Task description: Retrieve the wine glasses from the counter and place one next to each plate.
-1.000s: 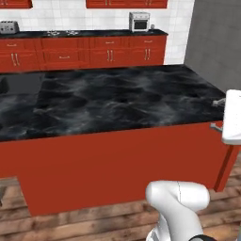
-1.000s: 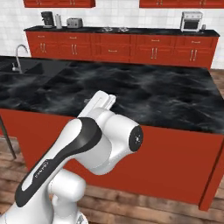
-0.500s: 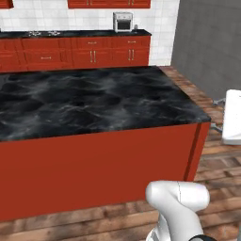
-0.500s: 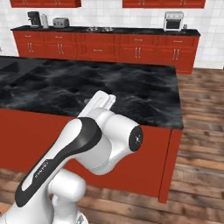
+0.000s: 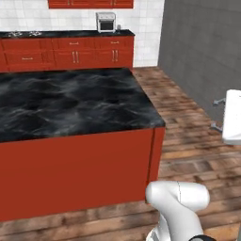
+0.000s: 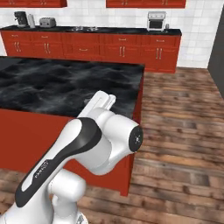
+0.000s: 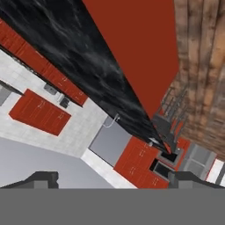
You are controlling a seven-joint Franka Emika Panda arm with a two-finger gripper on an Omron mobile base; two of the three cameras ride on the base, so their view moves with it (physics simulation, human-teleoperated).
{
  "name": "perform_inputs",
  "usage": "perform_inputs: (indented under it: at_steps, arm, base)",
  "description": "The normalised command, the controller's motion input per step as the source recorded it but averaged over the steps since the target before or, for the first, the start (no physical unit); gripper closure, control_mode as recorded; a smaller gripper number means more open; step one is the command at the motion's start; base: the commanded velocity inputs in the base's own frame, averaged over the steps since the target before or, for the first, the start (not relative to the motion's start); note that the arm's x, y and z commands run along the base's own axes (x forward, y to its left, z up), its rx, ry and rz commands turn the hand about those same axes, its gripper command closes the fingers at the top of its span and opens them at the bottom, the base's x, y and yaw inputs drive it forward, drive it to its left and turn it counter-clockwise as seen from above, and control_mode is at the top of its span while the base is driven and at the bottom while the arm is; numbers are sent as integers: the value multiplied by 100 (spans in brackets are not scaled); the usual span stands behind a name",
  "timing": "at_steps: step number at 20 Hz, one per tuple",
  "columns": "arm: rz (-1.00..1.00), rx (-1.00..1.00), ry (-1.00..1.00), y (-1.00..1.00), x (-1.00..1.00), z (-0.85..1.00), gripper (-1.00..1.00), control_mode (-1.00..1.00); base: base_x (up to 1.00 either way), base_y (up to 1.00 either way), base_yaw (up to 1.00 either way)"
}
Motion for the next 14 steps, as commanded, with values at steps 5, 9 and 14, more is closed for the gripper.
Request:
perform_inputs:
  at_steps: [5,9,14]
  arm:
    - [0,0,0,0,0,0,-100,100]
    - [0,0,0,0,0,0,-100,100]
    - [0,0,0,0,0,0,-100,100]
  base:
    - [49,-100,0]
    - [66,-100,0]
    - [87,-100,0]
